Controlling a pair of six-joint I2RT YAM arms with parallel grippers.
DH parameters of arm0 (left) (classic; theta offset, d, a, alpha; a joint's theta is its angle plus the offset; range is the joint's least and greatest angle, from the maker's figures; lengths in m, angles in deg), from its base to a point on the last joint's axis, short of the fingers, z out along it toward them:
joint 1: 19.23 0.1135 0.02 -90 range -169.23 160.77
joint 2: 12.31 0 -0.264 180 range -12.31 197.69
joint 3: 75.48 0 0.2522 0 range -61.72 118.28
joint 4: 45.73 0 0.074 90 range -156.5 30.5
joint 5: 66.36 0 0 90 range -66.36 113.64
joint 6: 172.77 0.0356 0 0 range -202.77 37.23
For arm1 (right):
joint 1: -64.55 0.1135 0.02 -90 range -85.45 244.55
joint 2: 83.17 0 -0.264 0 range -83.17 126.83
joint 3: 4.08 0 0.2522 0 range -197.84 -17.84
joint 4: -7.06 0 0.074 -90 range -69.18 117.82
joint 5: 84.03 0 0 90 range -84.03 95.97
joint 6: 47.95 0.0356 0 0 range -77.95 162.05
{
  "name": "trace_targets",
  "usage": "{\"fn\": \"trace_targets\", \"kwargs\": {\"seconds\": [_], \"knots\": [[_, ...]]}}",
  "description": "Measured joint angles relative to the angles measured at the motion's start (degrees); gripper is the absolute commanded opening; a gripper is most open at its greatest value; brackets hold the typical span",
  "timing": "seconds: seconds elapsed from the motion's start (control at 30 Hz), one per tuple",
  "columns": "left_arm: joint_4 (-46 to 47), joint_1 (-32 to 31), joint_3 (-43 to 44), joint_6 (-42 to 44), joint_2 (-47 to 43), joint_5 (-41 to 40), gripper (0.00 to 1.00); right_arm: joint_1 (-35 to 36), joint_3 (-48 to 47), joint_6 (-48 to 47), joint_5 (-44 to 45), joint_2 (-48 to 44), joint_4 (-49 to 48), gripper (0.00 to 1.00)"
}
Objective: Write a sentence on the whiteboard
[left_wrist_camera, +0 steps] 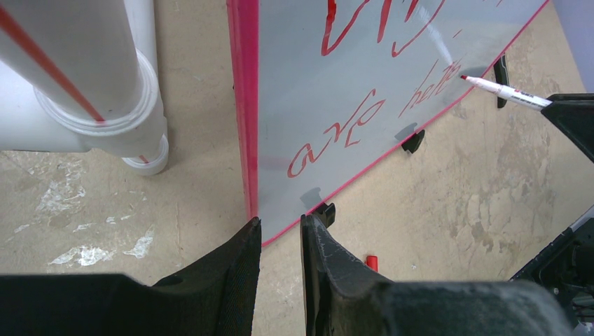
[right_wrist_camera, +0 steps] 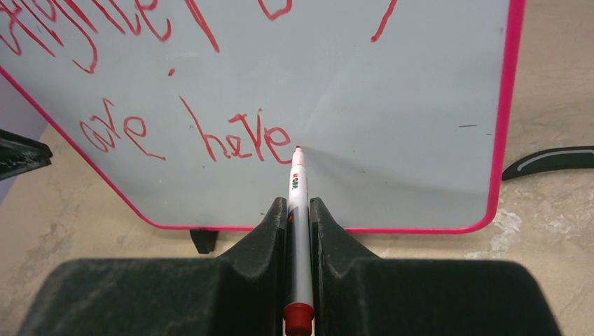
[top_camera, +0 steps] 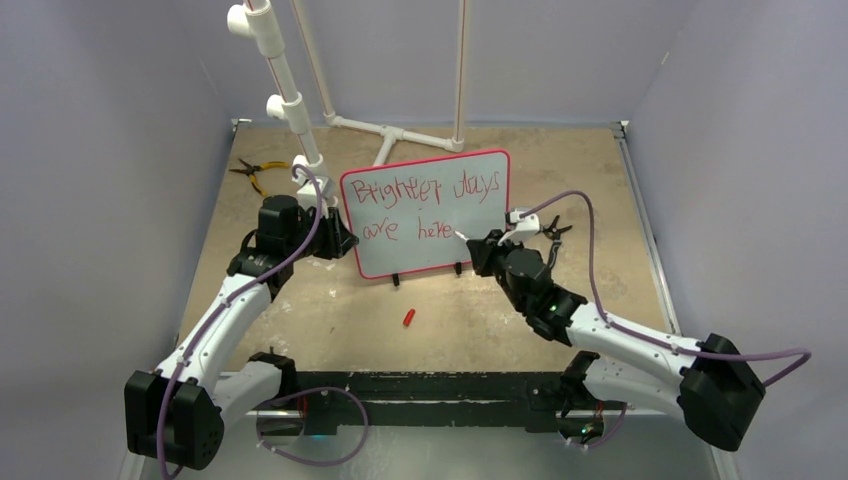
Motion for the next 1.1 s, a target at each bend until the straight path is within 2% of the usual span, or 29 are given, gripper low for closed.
{"fn": "trace_targets", "kwargs": {"seconds": [0.2,1.1], "knots": [[0.0,0.0,0.0,0.0,-0.3,0.0,0.26,0.0,0.8,-0.2,1.5,-3.7,0.0,0.0],[0.0,0.0,-0.7,0.0,-0.3,0.0,0.26,0.0,1.7,0.0,2.8,-0.8,-0.3,0.0]]}}
